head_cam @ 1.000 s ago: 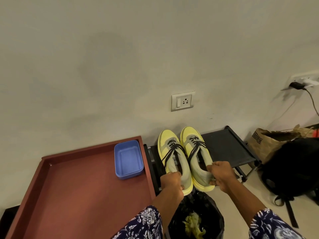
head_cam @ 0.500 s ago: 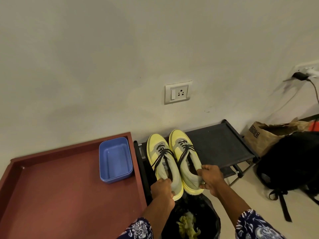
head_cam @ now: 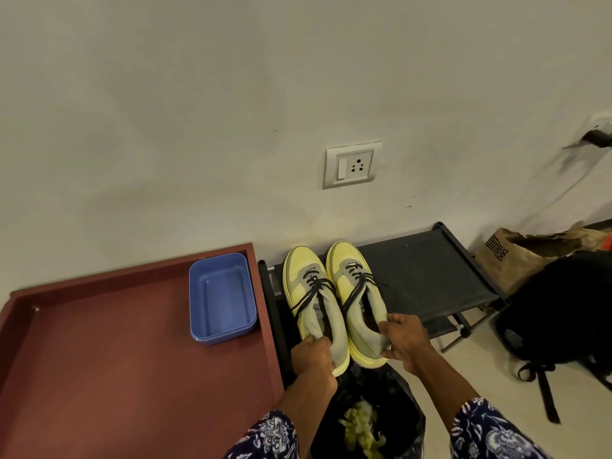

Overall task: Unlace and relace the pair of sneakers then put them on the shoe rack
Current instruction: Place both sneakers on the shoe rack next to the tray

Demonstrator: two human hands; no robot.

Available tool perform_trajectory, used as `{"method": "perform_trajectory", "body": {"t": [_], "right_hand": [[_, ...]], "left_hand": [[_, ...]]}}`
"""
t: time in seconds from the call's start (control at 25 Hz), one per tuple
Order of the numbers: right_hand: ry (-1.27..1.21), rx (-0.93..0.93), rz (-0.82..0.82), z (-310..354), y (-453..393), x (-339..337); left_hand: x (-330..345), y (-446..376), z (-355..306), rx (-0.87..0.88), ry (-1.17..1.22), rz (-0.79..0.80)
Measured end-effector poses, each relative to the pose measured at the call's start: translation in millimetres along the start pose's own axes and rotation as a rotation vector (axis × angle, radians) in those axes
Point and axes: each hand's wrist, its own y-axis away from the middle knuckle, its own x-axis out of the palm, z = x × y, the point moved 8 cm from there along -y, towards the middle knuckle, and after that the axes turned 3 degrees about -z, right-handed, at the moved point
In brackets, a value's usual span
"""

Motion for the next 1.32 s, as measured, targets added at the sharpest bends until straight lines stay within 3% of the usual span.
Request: {"method": "perform_trajectory", "body": {"t": [0.2, 0.56, 0.84, 1.12, 1.32], "right_hand": [[-0.015, -0.016, -0.006, 2, -3, 5], [0.033, -0.180, -0.178, -7, 27, 18], [0.089, -0.184, -0.231, 3, 67, 20], [0.132, -0.252, -0.174, 26, 120, 49], [0.065, -0.281, -0.015, 31, 158, 109]], "left_hand": [[2, -5, 4, 0.008, 0.027, 0.037], [0, 23, 1, -0.019, 0.060, 0.204], [-22, 52, -23, 0.032, 0.041, 0.222], [-74, 71, -57, 0.132, 0.143, 0.209], [-121, 72, -78, 0.219, 0.144, 0.153]]}}
